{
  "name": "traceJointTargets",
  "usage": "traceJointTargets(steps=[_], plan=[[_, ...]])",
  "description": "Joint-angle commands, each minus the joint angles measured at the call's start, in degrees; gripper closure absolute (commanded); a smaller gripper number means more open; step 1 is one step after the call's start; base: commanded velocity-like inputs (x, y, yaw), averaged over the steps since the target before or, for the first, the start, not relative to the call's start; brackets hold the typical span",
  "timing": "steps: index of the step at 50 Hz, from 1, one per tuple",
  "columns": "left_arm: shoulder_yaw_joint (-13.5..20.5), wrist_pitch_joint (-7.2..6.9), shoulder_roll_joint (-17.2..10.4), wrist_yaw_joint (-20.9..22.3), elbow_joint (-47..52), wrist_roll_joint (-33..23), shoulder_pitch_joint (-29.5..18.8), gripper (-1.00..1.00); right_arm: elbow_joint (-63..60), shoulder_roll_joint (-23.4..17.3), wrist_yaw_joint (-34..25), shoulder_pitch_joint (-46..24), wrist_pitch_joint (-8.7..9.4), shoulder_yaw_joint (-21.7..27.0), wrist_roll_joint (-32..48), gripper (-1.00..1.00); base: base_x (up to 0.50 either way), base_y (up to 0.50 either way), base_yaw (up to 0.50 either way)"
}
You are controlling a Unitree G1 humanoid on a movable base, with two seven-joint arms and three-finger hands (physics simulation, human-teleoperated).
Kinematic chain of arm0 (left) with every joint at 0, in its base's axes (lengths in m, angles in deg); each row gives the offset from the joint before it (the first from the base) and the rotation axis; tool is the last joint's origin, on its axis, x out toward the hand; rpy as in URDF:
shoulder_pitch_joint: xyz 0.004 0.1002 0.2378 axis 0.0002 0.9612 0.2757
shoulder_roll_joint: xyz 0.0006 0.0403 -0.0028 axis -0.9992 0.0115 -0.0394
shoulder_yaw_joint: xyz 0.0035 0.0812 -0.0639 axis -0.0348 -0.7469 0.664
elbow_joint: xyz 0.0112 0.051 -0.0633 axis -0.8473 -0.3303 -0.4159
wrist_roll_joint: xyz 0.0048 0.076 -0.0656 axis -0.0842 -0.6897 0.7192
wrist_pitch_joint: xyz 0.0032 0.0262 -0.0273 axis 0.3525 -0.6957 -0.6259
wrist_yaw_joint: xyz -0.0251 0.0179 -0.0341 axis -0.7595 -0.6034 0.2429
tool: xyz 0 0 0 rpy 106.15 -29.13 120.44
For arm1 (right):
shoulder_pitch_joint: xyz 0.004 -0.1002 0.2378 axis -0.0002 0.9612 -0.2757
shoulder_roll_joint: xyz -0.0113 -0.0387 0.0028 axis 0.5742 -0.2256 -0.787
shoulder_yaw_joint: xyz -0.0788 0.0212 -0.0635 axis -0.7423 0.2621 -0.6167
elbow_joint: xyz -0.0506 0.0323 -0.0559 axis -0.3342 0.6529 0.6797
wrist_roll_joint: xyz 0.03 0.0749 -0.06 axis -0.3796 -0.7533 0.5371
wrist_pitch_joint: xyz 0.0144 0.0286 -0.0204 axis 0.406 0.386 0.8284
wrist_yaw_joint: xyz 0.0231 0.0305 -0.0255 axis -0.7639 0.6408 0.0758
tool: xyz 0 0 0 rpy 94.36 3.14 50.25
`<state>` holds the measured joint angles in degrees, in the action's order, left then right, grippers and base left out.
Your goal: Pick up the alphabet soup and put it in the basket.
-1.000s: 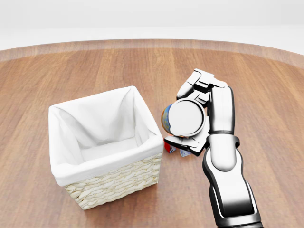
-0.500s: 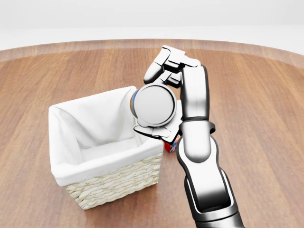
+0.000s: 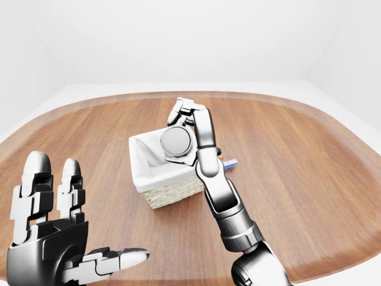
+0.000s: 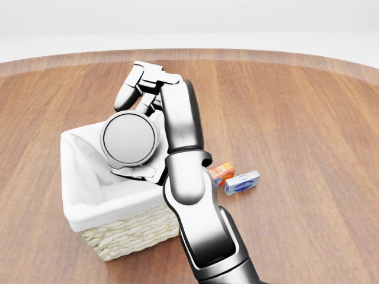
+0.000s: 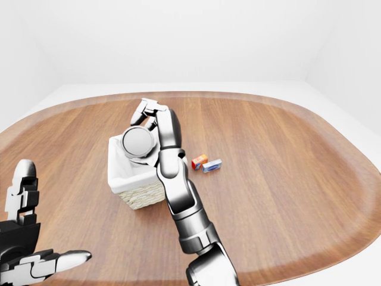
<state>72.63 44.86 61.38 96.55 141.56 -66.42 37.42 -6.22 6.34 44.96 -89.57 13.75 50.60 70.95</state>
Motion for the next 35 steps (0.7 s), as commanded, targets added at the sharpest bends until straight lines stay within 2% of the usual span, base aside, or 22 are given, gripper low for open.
traceJointTargets(steps=[1, 10, 17, 21, 25, 28, 35], plan=[[2.5, -1.19, 1.53, 1.95, 0.89, 1.44, -0.55, -1.0, 7.13, 3.72, 3.04, -3.19, 0.0, -1.34, -2.19, 1.0, 0.0, 0.0, 0.0], [5.17, -2.9, 3.7, 4.51, 2.12, 2.74, -1.23, -1.0, 13.43, 4.7, 4.64, -4.31, 0.0, -1.76, 0.01, 1.0, 0.0, 0.0, 0.0], [6.4, -3.86, 4.72, 5.65, 2.83, 3.18, -1.67, -1.0, 11.74, 4.7, 4.36, -4.14, 0.0, -2.72, 1.88, 1.0, 0.0, 0.0, 0.0], [6.64, -3.76, 5.15, 6.21, 3.07, 3.45, -1.44, -1.0, 13.58, 4.7, 4.73, -5.66, 0.0, -2.21, 2.24, 1.0, 0.0, 0.0, 0.0], [6.6, -4.32, 5.21, 6.2, 2.96, 2.93, -2.08, -1.0, 17.53, 4.7, 5.79, -8.08, 0.0, -1.09, 1.65, 1.0, 0.0, 0.0, 0.0], [6.67, -3.89, 5.23, 6.37, 3.07, 3.39, -1.57, -1.0, 20.36, 4.7, 6.78, -9.94, 0.0, -0.46, 1.21, 1.0, 0.0, 0.0, 0.0], [6.43, -3.87, 5.08, 6.18, 3.07, 3.27, -1.54, -1.0, 23.13, 4.7, 7.69, -11.77, 0.0, 0.2, 0.72, 1.0, 0.0, 0.0, 0.0]])
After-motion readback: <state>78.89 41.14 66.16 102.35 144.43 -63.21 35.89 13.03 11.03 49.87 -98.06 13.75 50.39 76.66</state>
